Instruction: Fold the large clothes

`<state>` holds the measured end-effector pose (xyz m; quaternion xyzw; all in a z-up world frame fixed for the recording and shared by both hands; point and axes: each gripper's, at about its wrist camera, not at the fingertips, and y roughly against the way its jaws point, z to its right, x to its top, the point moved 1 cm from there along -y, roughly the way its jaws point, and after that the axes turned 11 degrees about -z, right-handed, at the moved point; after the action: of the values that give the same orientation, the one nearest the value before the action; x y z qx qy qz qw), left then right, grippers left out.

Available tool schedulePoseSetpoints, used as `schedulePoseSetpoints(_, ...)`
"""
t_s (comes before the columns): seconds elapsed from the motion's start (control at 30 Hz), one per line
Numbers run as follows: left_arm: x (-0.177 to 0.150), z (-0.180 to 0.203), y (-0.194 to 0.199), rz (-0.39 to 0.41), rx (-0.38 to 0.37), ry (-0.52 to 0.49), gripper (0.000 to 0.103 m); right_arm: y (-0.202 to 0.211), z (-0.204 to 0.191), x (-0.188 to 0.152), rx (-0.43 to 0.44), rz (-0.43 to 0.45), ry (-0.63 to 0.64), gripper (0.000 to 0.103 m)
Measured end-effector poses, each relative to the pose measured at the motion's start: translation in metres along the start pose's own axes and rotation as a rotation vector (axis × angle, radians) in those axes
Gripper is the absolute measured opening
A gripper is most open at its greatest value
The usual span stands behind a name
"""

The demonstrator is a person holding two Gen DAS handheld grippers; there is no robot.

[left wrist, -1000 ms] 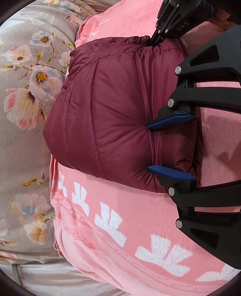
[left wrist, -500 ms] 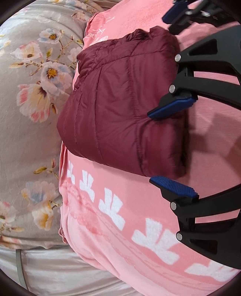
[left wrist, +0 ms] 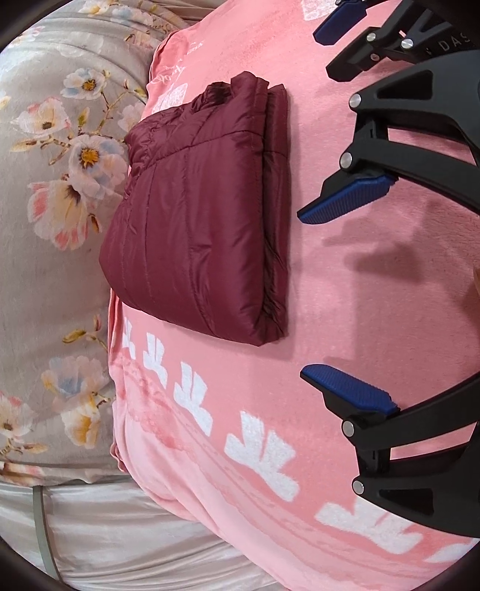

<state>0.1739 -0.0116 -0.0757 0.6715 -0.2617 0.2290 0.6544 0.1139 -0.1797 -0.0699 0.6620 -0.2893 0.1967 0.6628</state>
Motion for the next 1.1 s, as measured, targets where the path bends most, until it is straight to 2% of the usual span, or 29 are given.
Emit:
schedulePoseSetpoints(0.43, -0.014, 0.003, 0.014, 0.035, 0.038, -0.003, 0.078, 0.003, -0.004, -0.008, -0.022, -0.008, 0.018, 0.053)
schedulePoseSetpoints(0.7, -0.014, 0.002, 0.011, 0.020, 0.048, 0.001, 0.078, -0.003, 0.005, -0.008, -0.008, -0.032, -0.025, 0.053)
schedulePoseSetpoints(1.1, -0.014, 0.001, 0.011, 0.029, 0.059, 0.004, 0.078, -0.002, 0.005, -0.008, -0.023, -0.024, -0.016, 0.053)
